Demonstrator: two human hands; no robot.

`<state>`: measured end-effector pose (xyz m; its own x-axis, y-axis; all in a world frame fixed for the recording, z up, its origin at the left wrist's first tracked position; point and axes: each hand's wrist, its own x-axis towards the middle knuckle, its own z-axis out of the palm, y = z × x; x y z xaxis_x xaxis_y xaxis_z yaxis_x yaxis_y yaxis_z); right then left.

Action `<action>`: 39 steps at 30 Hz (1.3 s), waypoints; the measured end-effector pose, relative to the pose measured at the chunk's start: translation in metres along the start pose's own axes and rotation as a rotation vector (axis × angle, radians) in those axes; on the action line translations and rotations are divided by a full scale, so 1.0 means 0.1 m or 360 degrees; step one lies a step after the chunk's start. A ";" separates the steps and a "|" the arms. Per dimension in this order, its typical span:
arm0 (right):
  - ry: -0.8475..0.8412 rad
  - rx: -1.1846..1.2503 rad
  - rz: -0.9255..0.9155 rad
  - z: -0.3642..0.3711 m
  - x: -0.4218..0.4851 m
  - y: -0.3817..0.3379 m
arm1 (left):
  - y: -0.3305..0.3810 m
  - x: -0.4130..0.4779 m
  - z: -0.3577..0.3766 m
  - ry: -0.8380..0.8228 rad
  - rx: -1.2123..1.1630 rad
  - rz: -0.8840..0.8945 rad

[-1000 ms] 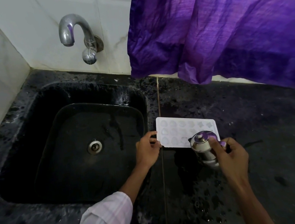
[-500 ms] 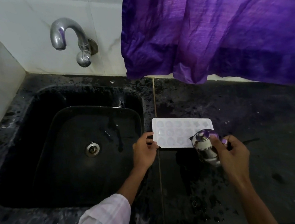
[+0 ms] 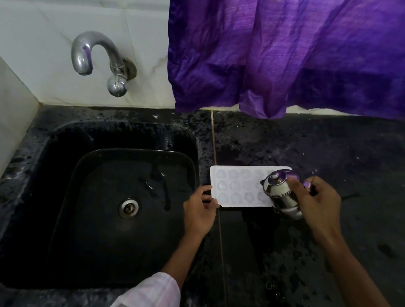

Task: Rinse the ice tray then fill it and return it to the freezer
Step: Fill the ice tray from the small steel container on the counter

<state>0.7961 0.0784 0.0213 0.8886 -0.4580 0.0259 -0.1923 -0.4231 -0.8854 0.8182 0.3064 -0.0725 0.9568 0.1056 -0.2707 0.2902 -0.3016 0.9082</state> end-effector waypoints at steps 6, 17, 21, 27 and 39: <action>0.0003 -0.0021 -0.0016 0.04 0.09 -0.06 | -0.02 0.00 0.01 0.0001 -0.0021 0.0004; 0.0018 -0.0070 -0.0064 0.06 0.18 -0.13 | -0.06 0.03 0.03 -0.0005 -0.0051 0.0002; 0.0045 -0.0089 -0.0046 0.04 0.21 -0.11 | -0.06 0.03 0.03 -0.0010 -0.0034 0.0001; 0.0090 -0.0087 -0.0035 -0.01 0.22 -0.08 | -0.07 0.03 0.02 -0.0013 -0.0015 -0.0003; 0.0117 -0.0057 -0.0002 -0.14 0.18 0.02 | -0.09 0.04 0.04 -0.0005 -0.0036 0.0004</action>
<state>0.8060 0.0582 0.0266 0.8561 -0.5131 0.0619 -0.2074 -0.4508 -0.8682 0.8198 0.3059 -0.0831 0.9576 0.1017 -0.2697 0.2877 -0.2805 0.9157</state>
